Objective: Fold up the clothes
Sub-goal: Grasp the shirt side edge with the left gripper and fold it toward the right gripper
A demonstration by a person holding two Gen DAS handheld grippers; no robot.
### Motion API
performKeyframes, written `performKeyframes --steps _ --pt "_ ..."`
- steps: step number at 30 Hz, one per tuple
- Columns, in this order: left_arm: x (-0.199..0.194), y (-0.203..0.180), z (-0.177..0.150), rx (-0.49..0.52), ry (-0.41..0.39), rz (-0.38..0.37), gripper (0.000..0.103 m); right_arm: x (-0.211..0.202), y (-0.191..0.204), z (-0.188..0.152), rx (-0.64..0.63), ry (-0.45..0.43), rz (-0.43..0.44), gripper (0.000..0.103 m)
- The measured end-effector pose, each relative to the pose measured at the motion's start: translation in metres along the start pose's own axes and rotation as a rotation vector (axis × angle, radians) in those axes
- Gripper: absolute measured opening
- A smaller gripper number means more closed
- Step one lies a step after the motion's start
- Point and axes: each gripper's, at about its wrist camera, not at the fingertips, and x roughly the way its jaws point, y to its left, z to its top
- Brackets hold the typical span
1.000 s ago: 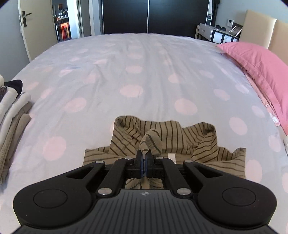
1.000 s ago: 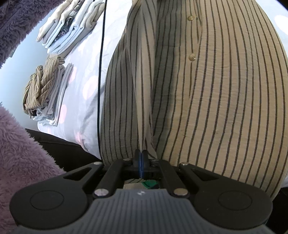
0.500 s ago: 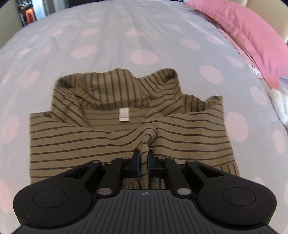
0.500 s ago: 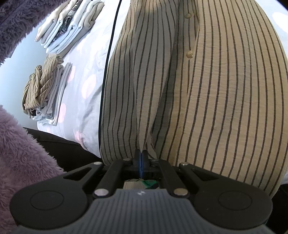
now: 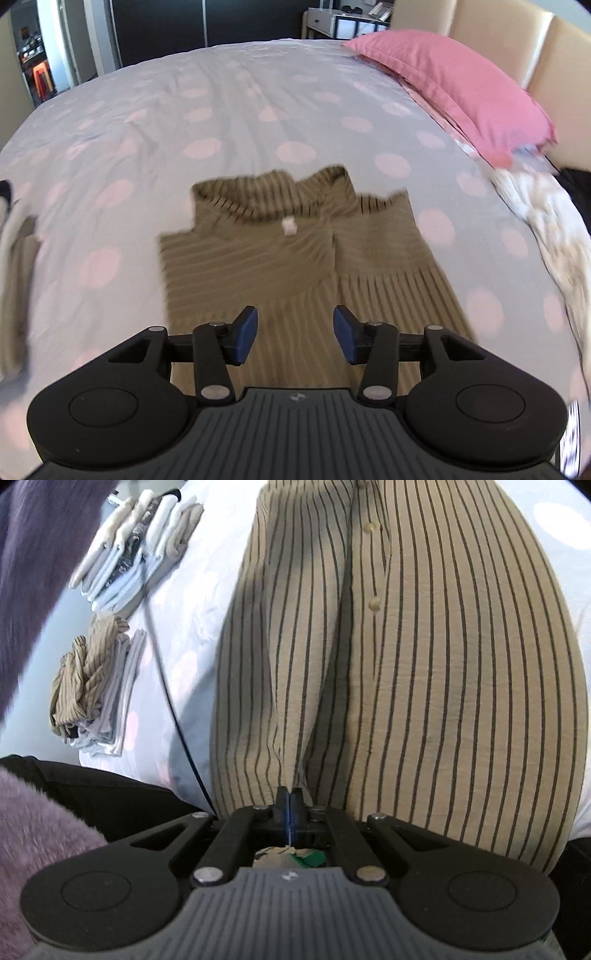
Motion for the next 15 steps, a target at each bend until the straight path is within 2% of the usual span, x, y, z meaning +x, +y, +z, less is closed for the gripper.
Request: performKeyframes --steps 5,11,15 --pt "-0.056 0.026 -0.075 -0.031 0.057 -0.028 0.047 -0.015 0.005 -0.002 -0.017 -0.023 -0.047 0.0" --pt "-0.074 0.047 -0.181 -0.149 0.212 -0.067 0.048 0.009 -0.005 -0.008 -0.003 0.039 -0.075 0.001" --pt "-0.069 0.046 -0.232 -0.224 0.281 -0.11 0.048 0.012 0.0 -0.01 -0.034 0.044 -0.11 0.005"
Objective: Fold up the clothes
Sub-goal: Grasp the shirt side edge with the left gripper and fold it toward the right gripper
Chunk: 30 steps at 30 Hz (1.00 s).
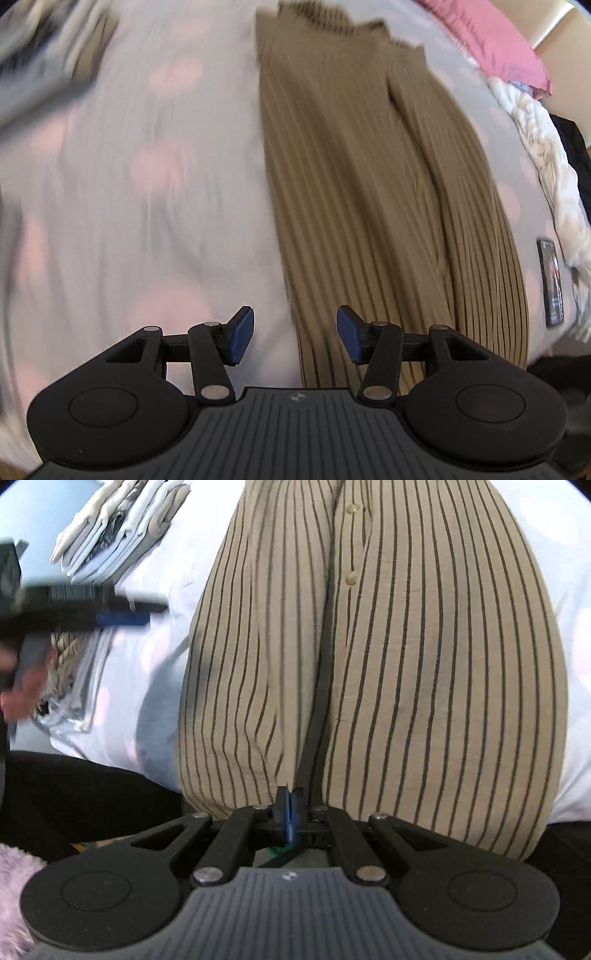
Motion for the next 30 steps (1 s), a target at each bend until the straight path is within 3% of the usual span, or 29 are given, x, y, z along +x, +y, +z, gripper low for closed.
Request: performKeyframes --steps 5,7,9,13,18,23,25,28,30 --pt "0.012 -0.006 -0.024 -0.026 0.024 -0.029 0.048 -0.019 -0.002 0.003 -0.008 -0.045 -0.045 0.008" --pt "0.016 -0.009 -0.032 -0.026 0.034 -0.036 0.047 -0.032 -0.007 0.005 -0.001 -0.084 -0.056 0.015" --pt "0.02 -0.012 -0.035 -0.018 0.043 -0.03 0.047 -0.039 -0.009 0.014 0.013 -0.127 -0.066 0.031" --pt "0.024 -0.017 -0.034 0.013 0.042 -0.019 0.046 -0.033 -0.013 0.046 0.028 -0.194 -0.072 0.031" --pt "0.032 -0.018 -0.034 0.025 0.054 -0.019 0.031 -0.004 -0.016 0.084 0.044 -0.229 -0.051 0.029" --pt "0.034 -0.017 -0.032 0.043 0.045 0.005 0.008 0.022 -0.026 0.102 0.06 -0.241 -0.077 0.029" --pt "0.034 -0.016 -0.033 0.039 0.044 -0.006 0.003 0.03 -0.03 0.104 0.083 -0.245 -0.061 0.025" --pt "0.034 -0.015 -0.03 0.045 0.04 -0.008 0.0 0.037 -0.029 0.105 0.077 -0.242 -0.029 0.001" --pt "0.031 -0.015 -0.029 0.054 0.039 -0.004 0.0 0.038 -0.027 0.104 0.072 -0.24 -0.019 0.0"
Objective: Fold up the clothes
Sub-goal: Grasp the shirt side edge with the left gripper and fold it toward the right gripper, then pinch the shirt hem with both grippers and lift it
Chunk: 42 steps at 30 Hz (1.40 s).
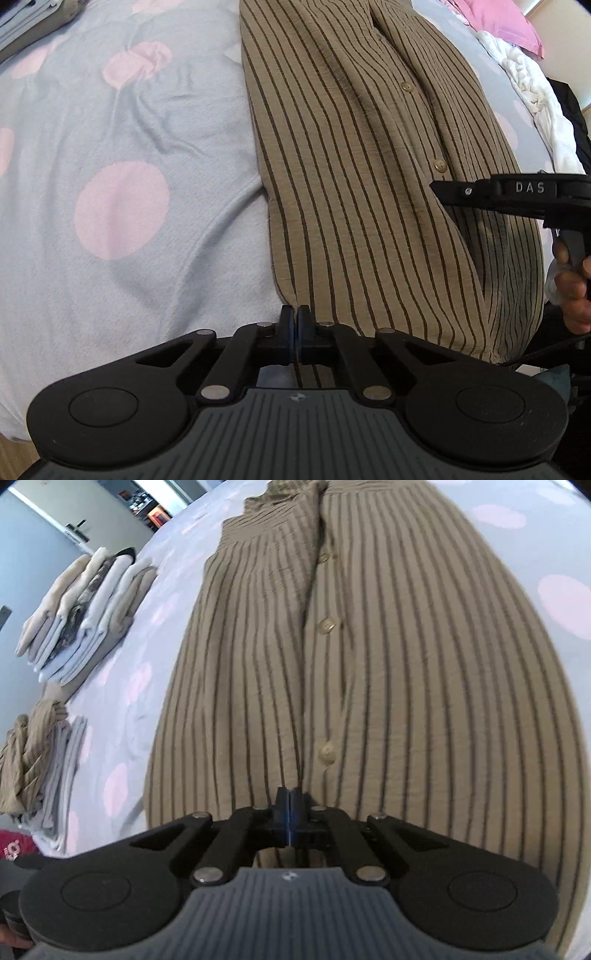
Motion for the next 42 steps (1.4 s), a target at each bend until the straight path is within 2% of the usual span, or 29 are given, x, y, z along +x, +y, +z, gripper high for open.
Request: performKeyframes --steps 6,9,12,14,16,18,20,23,28,30,31,32,35,38,39,41,42 --pt "-0.013 0.005 -0.012 -0.017 0.005 0.002 0.0 -0.032 0.006 -0.006 -0.012 -0.085 -0.097 0.0" --pt "-0.012 0.002 -0.014 -0.016 0.009 0.022 0.0 -0.032 0.006 -0.007 -0.072 -0.086 -0.156 0.0" --pt "-0.016 0.002 -0.019 -0.016 0.0 0.027 0.0 -0.031 -0.001 -0.011 -0.04 -0.054 -0.131 0.001" --pt "-0.02 0.003 -0.023 -0.025 -0.009 0.031 0.001 -0.039 0.003 -0.016 -0.072 -0.048 -0.138 0.005" --pt "-0.024 0.001 -0.029 -0.015 -0.02 0.025 0.001 -0.047 0.008 -0.022 -0.106 -0.042 -0.147 0.006" --pt "-0.03 0.004 -0.043 -0.005 -0.029 0.01 0.005 -0.06 0.011 -0.035 -0.148 -0.036 -0.154 0.007" --pt "-0.024 -0.009 -0.048 -0.003 -0.031 -0.001 0.022 -0.07 0.013 -0.051 -0.166 -0.032 -0.134 0.011" --pt "-0.02 -0.022 -0.058 0.029 -0.001 -0.004 0.028 -0.077 0.012 -0.08 -0.171 0.002 -0.094 0.024" --pt "-0.014 -0.043 -0.08 0.113 0.055 0.024 0.029 -0.077 0.002 -0.114 -0.139 0.082 -0.088 0.025" --pt "-0.009 -0.051 -0.09 0.159 0.081 0.045 0.033 -0.078 -0.001 -0.121 -0.138 0.096 -0.086 0.025" --pt "-0.007 -0.056 -0.094 0.181 0.089 0.055 0.041 -0.077 -0.001 -0.124 -0.141 0.106 -0.086 0.025" --pt "-0.004 -0.062 -0.097 0.211 0.096 0.062 0.043 -0.075 -0.001 -0.125 -0.141 0.113 -0.083 0.025" --pt "0.003 -0.078 -0.104 0.304 0.11 0.078 0.043 -0.066 0.001 -0.133 -0.153 0.134 -0.067 0.025" --pt "0.015 -0.088 -0.107 0.348 0.121 0.115 0.041 -0.057 0.005 -0.139 -0.193 0.136 -0.072 0.025" --pt "0.021 -0.091 -0.108 0.359 0.126 0.132 0.037 -0.054 0.008 -0.14 -0.211 0.128 -0.077 0.025" --pt "0.03 -0.096 -0.108 0.378 0.136 0.163 0.018 -0.049 0.012 -0.139 -0.241 0.107 -0.09 0.025" --pt "0.031 -0.097 -0.107 0.378 0.135 0.164 0.014 -0.047 0.013 -0.138 -0.247 0.097 -0.093 0.025"
